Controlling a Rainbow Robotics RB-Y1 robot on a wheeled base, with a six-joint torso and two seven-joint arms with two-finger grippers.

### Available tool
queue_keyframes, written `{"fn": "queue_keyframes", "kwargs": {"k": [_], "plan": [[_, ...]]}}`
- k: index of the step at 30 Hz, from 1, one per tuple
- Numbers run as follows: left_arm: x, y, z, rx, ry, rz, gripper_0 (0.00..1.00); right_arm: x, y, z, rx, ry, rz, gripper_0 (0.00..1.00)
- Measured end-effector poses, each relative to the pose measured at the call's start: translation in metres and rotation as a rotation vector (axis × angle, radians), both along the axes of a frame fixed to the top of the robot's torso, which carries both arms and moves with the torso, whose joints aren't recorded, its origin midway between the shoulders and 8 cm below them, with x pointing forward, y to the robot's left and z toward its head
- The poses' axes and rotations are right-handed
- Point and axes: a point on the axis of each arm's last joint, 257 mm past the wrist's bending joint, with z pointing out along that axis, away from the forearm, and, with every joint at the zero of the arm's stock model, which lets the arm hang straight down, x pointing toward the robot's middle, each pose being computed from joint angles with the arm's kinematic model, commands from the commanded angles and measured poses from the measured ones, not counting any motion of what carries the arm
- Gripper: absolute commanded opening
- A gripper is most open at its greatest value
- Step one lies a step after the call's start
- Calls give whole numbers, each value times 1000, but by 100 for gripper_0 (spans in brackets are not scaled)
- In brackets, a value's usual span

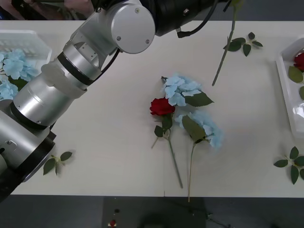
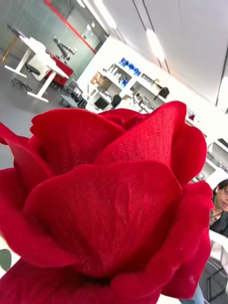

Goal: Put the red flowers into the right box and the blue flowers into the left box

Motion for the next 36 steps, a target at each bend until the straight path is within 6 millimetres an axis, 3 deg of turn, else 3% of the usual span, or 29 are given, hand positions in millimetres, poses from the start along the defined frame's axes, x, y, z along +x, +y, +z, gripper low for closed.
{"fn": "queue_keyframes", "kwargs": {"k": [7,10,12,15,18,20,27,36], "plan": [[0,0,1,-5,-2,1,0,4,11,-6,79,-25,-4,58],[0,0,1,-5,-2,1,0,11,32,-12,151,-45,20,58],[0,0,1,-5,-2,1,0,17,58,-19,218,-54,66,58],[0,1,1,-5,-2,2,0,20,115,-22,334,-73,190,58],[0,1,1,-5,-2,2,0,9,183,-13,444,-110,351,58],[0,1,1,-5,-2,2,0,-6,217,-6,504,-138,435,59],[0,1,1,-5,-2,2,0,-43,299,34,727,-331,604,58],[0,1,1,-5,-2,2,0,-85,408,80,997,-432,777,58]]}}
